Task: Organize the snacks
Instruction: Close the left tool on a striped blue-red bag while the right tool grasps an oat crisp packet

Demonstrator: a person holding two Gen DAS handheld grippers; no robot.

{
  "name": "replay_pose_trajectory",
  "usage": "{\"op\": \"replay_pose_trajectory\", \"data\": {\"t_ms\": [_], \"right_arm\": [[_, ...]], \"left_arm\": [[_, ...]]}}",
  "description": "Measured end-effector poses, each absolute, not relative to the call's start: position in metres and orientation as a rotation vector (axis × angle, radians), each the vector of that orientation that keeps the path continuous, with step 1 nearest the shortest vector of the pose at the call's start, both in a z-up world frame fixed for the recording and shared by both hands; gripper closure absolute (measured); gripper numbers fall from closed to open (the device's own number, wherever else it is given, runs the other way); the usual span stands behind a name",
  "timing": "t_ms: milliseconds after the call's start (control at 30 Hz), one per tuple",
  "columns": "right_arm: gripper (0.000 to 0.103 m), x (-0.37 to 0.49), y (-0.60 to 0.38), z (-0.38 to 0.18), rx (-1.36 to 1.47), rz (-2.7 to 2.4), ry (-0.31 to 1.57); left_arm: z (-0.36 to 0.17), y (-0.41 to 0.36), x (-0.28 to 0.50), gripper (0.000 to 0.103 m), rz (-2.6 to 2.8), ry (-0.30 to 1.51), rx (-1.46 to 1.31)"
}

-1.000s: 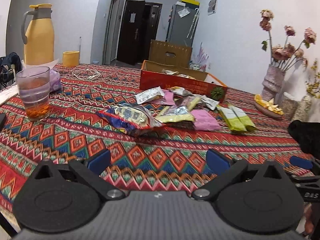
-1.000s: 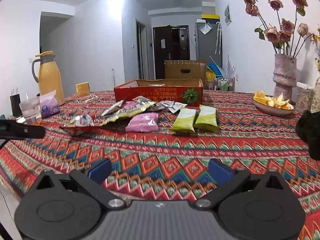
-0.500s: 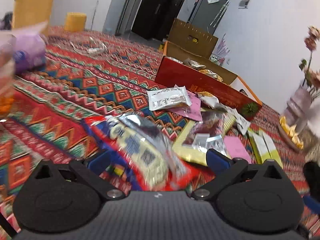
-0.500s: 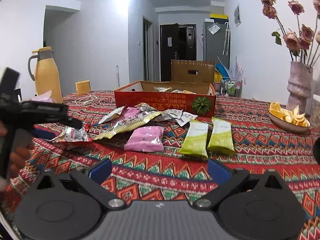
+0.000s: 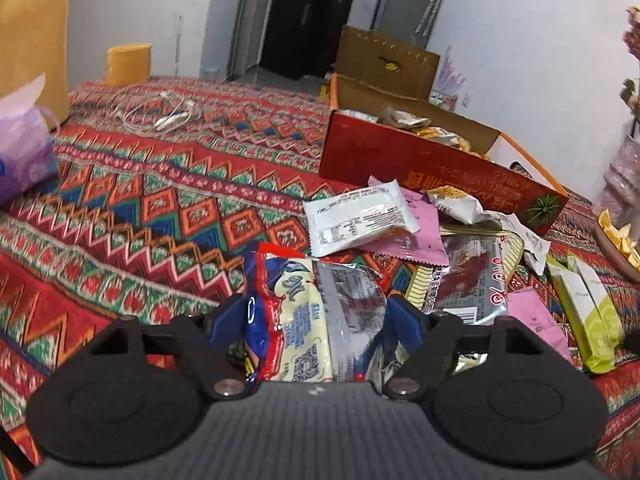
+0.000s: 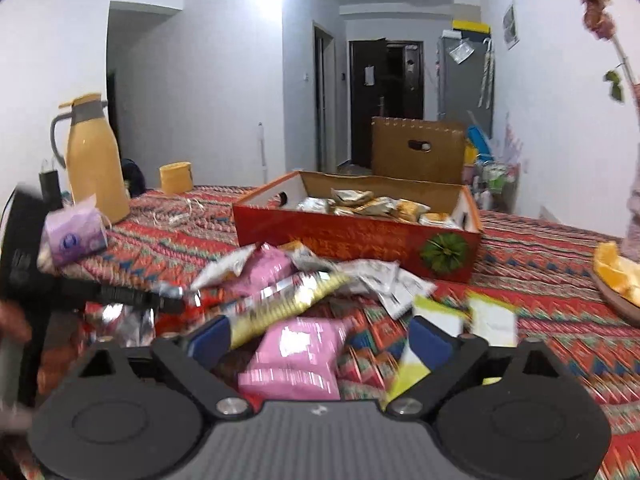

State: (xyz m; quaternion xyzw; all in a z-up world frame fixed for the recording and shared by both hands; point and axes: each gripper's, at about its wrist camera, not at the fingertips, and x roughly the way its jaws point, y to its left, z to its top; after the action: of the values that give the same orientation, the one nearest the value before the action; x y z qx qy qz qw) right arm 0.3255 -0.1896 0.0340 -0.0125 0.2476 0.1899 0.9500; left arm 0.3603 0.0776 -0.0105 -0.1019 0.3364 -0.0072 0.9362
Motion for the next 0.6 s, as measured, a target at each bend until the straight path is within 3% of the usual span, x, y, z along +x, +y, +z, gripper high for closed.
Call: {"op": "replay_pose_trajectory", "data": {"t_ms": [67, 133, 267, 433, 600], "right_arm": [[0.022, 0.35, -0.185, 0.036, 0.007, 0.42, 0.521], [0.026, 0.382, -0.177, 0.035, 0.027, 0.442, 0.548], [0.036, 0.447, -0.158, 0.022, 0.045, 0.46, 0.611], [0.039, 0.506, -0.144, 0.001, 0.105, 0.483, 0.688], [0.051, 0.529, -0.141, -0.019, 0.157, 0.485, 0.761]], "left_arm": [[-0.012, 0.079, 0.361, 0.03, -0.022, 0.675, -0.202], [-0.013, 0.079, 0.362, 0.031, -0.022, 0.66, -0.186], [-0.016, 0.074, 0.361, 0.023, -0.022, 0.644, -0.151], [-0.017, 0.074, 0.359, 0.042, 0.007, 0.628, -0.137], [-0.014, 0.09, 0.356, 0.043, 0.044, 0.613, -0.206]]}}
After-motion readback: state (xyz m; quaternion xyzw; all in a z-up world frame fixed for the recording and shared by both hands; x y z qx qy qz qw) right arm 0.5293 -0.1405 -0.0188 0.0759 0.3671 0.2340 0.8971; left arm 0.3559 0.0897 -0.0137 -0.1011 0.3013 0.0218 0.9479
